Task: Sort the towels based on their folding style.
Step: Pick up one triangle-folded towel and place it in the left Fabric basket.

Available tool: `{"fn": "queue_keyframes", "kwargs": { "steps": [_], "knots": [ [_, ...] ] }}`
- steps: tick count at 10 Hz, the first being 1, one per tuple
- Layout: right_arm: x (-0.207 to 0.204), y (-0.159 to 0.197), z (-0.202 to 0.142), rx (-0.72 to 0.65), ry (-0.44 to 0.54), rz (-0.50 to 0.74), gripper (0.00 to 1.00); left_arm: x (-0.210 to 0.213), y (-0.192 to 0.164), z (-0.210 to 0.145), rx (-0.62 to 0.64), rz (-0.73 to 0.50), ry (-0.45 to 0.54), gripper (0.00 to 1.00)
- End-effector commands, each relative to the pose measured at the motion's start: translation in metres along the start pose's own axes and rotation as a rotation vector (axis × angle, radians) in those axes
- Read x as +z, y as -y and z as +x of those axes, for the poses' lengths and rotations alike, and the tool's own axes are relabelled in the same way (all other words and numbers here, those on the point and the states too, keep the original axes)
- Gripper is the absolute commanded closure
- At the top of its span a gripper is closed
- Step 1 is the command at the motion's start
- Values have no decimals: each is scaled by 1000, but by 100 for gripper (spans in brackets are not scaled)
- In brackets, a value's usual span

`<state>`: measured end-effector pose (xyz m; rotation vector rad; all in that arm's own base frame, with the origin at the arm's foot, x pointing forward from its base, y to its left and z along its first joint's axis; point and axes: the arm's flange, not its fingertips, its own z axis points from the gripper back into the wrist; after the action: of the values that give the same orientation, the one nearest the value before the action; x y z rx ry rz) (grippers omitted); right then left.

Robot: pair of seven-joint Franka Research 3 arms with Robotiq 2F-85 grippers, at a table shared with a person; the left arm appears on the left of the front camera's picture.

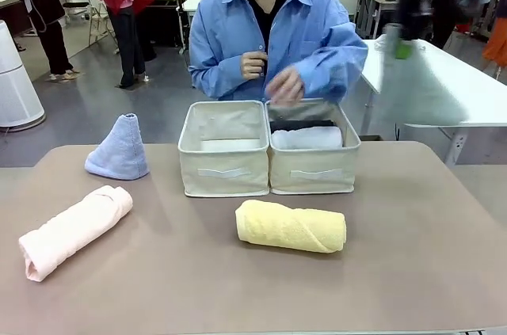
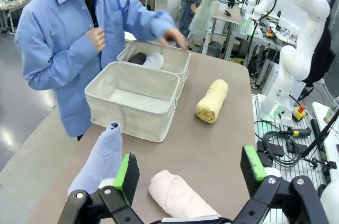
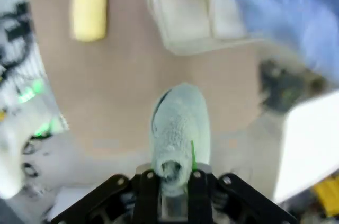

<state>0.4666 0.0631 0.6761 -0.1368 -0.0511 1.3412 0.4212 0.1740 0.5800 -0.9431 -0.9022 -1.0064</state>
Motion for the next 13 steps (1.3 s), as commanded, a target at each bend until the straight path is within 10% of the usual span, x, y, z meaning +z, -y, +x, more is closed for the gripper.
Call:
{"fn": "queue_keyframes", "kwargs": {
  "steps": [1,13],
  "knots": [
    [8,-98,-95,-193,-10,-31,82,0,2,1,-16,2,22,0],
    [3,-107,-107,-139,128,-63,82,0,2,1,-16,2,22,0]
  ]
}}
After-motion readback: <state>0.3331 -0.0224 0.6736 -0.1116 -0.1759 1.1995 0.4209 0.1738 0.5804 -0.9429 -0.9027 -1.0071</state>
